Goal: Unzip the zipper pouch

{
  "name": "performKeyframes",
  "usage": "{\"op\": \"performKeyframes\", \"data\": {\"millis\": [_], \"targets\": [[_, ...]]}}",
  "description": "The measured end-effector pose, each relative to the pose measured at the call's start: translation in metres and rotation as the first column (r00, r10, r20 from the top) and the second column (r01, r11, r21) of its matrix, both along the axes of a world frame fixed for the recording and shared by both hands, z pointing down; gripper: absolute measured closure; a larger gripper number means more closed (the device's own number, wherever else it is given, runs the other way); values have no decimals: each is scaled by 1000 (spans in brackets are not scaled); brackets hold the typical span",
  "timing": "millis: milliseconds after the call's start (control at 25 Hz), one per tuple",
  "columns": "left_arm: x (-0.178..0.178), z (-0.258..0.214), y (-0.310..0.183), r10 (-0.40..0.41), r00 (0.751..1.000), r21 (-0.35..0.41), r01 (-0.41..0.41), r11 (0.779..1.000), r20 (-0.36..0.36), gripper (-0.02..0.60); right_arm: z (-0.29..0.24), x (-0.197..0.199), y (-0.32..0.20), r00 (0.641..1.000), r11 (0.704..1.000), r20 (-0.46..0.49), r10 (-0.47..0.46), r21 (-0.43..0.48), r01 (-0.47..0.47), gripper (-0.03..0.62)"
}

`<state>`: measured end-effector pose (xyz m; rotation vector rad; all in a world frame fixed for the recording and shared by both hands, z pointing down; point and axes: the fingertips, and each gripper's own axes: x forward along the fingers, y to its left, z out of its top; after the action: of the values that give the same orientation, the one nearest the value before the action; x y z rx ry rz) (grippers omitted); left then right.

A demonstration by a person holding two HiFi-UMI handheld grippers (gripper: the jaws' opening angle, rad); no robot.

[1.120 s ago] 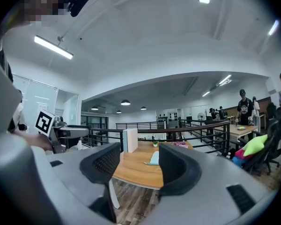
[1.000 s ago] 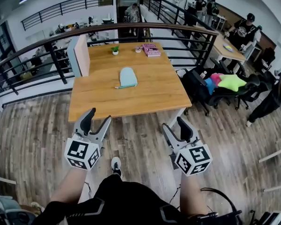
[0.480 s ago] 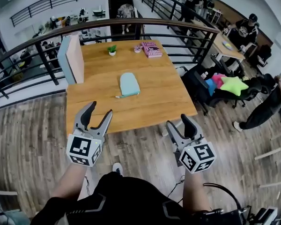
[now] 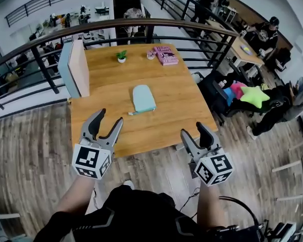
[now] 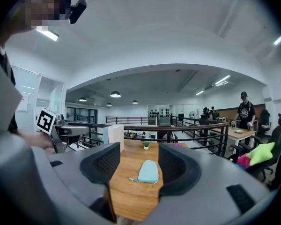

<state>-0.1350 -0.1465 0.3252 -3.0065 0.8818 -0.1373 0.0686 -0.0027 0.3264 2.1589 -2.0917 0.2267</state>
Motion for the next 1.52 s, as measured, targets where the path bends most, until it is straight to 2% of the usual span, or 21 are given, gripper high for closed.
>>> {"op": "performKeyframes", "data": {"millis": [360,680,960,1200,1520], "targets": [[2,14,-36,-32,999,-34,31,999,-18,322,3,10,-53,998,998,1,-57,4,57,333],[30,24,-51,-140,990,-41,141,989,11,322,18,39,-103,973,973,10,-231,9,231,336],[71,14,-62,-246,969,-43,247,968,28,322,12,85,-143,931,931,20,-366,15,365,338],[108,23,-73,-284,958,-48,286,957,48,324,15,122,-179,898,898,12,-440,20,440,338],[138,65,-79,-348,933,-128,357,925,87,337,61,146,-213,825,824,56,-562,-48,564,357]]}}
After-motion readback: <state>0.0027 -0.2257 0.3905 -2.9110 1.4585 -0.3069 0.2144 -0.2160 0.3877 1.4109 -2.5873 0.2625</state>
